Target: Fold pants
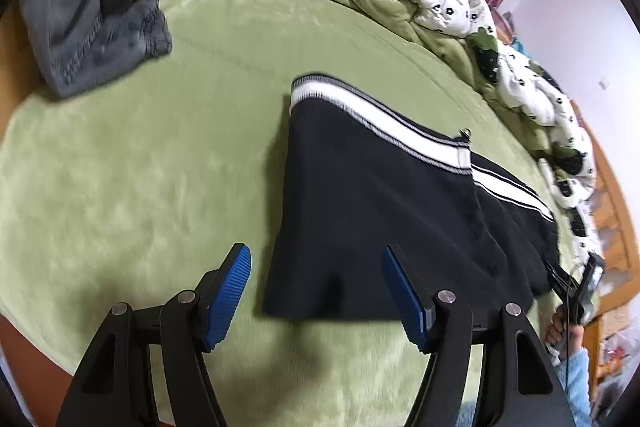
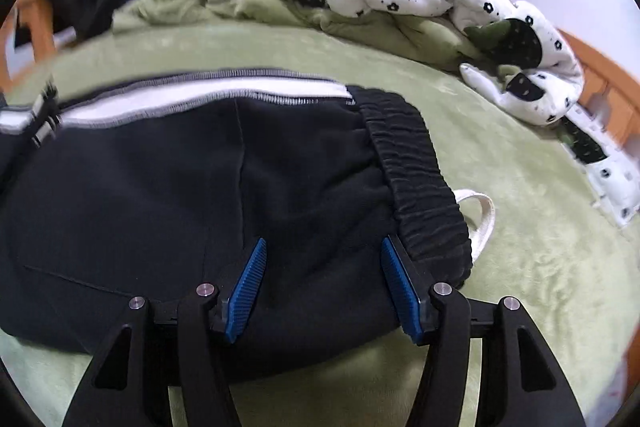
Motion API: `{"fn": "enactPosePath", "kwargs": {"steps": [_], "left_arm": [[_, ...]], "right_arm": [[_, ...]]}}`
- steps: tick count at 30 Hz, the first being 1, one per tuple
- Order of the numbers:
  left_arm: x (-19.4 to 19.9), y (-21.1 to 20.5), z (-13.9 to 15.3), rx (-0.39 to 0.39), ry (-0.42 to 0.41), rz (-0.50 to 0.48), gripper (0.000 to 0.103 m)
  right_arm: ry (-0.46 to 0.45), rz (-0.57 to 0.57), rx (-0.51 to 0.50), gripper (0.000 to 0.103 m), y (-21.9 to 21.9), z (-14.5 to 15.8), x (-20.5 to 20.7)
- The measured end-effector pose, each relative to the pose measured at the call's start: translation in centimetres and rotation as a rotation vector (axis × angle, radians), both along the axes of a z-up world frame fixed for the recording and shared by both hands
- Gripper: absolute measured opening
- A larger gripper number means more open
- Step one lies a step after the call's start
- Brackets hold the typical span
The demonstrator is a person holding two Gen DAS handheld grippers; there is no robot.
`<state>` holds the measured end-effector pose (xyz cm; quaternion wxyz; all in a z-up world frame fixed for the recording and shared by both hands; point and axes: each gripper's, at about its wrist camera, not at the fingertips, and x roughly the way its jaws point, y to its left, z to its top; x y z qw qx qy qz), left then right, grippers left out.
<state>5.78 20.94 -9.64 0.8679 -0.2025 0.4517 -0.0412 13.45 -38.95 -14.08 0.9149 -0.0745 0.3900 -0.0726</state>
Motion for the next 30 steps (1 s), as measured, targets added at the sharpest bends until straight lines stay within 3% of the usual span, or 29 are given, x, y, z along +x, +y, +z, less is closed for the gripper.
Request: {"fn": "enactPosePath", "kwargs": {"steps": [3, 10, 14, 16, 18, 20, 21, 22, 24, 27, 29, 30], "left_arm": [[-1.0, 0.4, -1.5, -0.064, 0.002, -0.016, 0.066], [-0.9, 1.8, -5.8, -0.245, 0.019, 0.039, 0.066], [-0.9, 2.2, -5.7, -0.245, -0.021, 0.058, 0.066], [-0.4, 2.3, -4.9, -0.186, -0.030, 0.062, 0.066], [0.9, 1.8, -5.1, -0.094, 0.041, 0.041, 0.066], [1.6, 1.5, -6.1, -0.132, 0.086, 0.007, 0.066], [1.6, 1.4, -6.7, -0.158, 0.100, 0.015, 0.058], [1.5, 1.1, -6.7, -0.154, 0.094, 0.010, 0.032], [1.4, 0.8, -5.4, -0.172, 0.053, -0.006, 0.013], [0.3, 1.4, -1.6, -0.266, -0.065, -0.060, 0.012], [-0.1, 1.8, -1.6, -0.268, -0.035, -0.014, 0.012], [0.0, 2.0, -3.0, -0.274, 0.022, 0.003, 0.012]], "right_arm": [[0.045, -0.043, 0.036, 0.050, -0.2, 1.3, 0.1], [0.043, -0.085, 0.257, 0.051, -0.2, 4.8, -3.7], [0.051, -0.052, 0.250, 0.051, 2.4, 5.7, -5.4], [0.053, -0.026, 0.260, 0.051, 4.0, 6.2, -6.0], [0.058, 0.021, 0.296, 0.051, 5.6, 6.7, -6.1], [0.063, 0.080, 0.332, 0.051, 7.6, 7.3, -5.5], [0.060, 0.101, 0.337, 0.051, 8.7, 7.6, -5.1], [0.056, 0.117, 0.336, 0.051, 9.7, 7.8, -4.7], [0.055, 0.153, 0.339, 0.051, 11.8, 8.0, -3.7], [0.064, 0.203, 0.341, 0.051, 14.5, 8.0, -2.8], [0.066, 0.230, 0.337, 0.051, 15.6, 8.0, -2.8], [0.063, 0.239, 0.338, 0.051, 16.0, 8.0, -2.8]]}}
